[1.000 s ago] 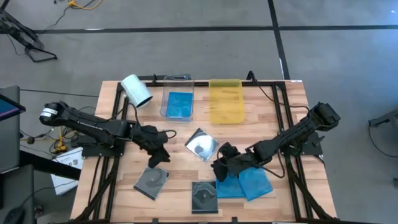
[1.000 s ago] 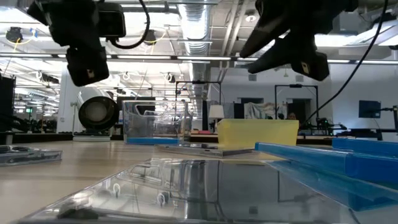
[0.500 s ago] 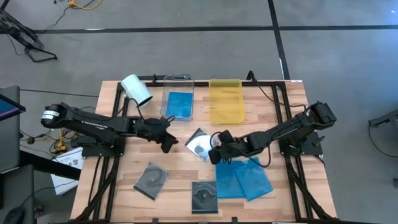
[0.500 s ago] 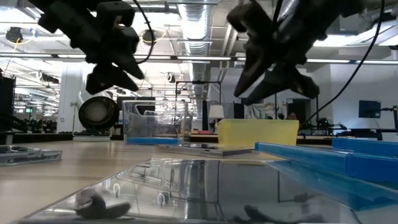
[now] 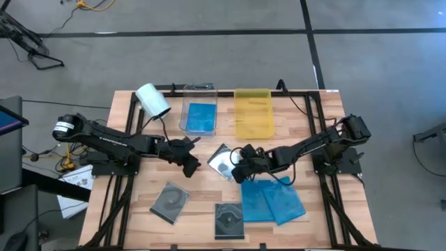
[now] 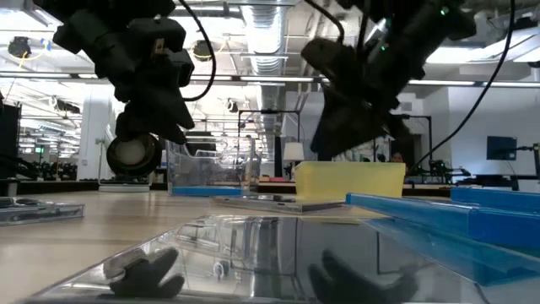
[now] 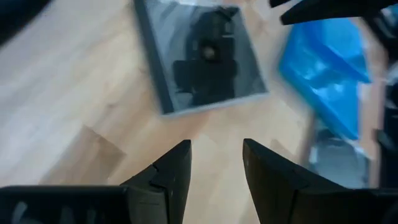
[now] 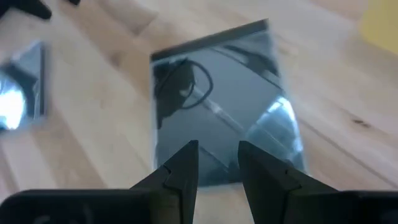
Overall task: Pick & place jewel cases by type
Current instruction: Put the top right black CD case into the yellow bin
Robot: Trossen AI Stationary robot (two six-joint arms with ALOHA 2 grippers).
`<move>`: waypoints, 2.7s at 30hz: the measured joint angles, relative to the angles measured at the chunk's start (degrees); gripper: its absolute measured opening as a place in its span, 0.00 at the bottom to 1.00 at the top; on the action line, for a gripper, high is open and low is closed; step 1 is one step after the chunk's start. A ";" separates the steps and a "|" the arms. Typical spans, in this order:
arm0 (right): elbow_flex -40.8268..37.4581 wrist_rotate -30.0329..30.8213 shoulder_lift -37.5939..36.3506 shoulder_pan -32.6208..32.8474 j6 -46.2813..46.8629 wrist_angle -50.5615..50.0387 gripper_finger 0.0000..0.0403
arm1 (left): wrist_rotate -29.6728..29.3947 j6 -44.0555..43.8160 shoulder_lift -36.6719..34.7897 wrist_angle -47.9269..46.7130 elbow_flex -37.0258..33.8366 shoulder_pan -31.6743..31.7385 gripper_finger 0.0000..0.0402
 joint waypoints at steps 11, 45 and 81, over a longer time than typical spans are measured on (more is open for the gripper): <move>0.09 0.64 0.74 -2.03 7.91 -10.26 0.27 | -3.64 0.87 1.87 -2.87 0.00 -1.45 0.34; 0.60 -4.03 6.31 -3.92 11.44 -12.87 0.27 | -9.13 -0.67 2.16 -9.82 0.00 -2.10 0.34; 0.96 -5.27 6.48 -5.01 5.85 -8.13 0.27 | -18.00 -0.67 16.47 7.97 0.04 1.33 0.34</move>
